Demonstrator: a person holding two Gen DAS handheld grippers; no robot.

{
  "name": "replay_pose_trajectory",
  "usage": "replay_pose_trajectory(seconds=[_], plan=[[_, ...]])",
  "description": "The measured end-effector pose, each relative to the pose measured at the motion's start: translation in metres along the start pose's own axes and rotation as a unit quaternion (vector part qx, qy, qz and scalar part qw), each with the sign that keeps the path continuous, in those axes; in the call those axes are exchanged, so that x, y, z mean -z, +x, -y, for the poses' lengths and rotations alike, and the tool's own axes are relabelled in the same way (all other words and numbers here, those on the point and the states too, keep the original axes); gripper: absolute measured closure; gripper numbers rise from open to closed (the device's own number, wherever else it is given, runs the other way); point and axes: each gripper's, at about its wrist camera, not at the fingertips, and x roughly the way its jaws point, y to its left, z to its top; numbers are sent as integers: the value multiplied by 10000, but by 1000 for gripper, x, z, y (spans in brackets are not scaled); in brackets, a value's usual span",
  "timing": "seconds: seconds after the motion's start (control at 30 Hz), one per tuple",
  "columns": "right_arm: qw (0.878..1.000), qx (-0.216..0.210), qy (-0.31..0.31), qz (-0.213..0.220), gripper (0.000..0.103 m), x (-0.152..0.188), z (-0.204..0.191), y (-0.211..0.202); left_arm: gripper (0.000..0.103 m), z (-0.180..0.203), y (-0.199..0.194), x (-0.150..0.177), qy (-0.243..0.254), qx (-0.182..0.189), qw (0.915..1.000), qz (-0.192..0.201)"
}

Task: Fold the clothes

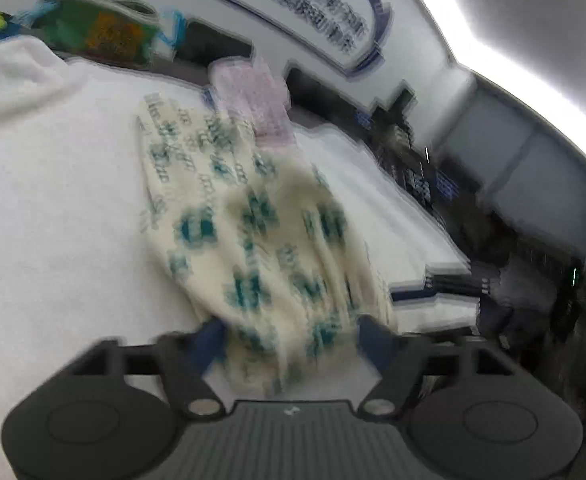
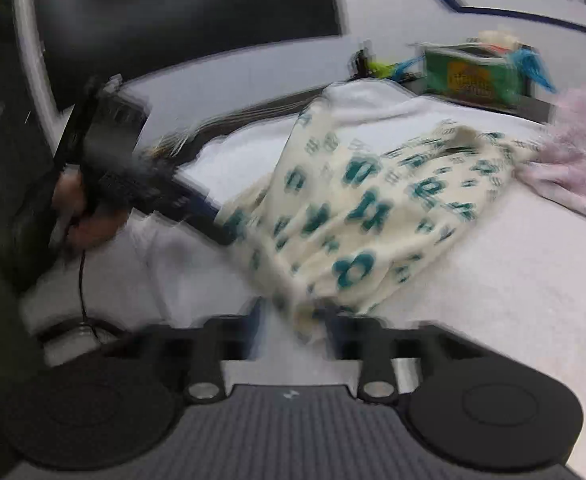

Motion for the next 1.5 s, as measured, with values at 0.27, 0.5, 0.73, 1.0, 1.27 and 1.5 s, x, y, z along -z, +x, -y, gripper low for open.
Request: replay_pose_trajectory(seconds=[0.27,0.5,0.73,1.0,1.27,1.5], plan=[[9817,633,1736,471,93,-21,38,47,99,-16,23,-36,-604,-183,9975,315],[9796,1307,1470,407,98,-29,30,66,97,-17,52,-43,-259,-278,9993,-65],[9803,1603,1068,440,68,-39,14,68,94,-27,53,-34,-207,-237,9995,91],[9893,1337,498,290,89,-48,-15,90,82,-21,34,-32,194,-346,9988,276],[9864,1552,510,171,87,-43,-14,100,31,14,-19,-25,1734,-54,9832,570],[9862,1567,512,177,74,-50,-6,92,16,43,30,3,3165,-70,9485,-137]])
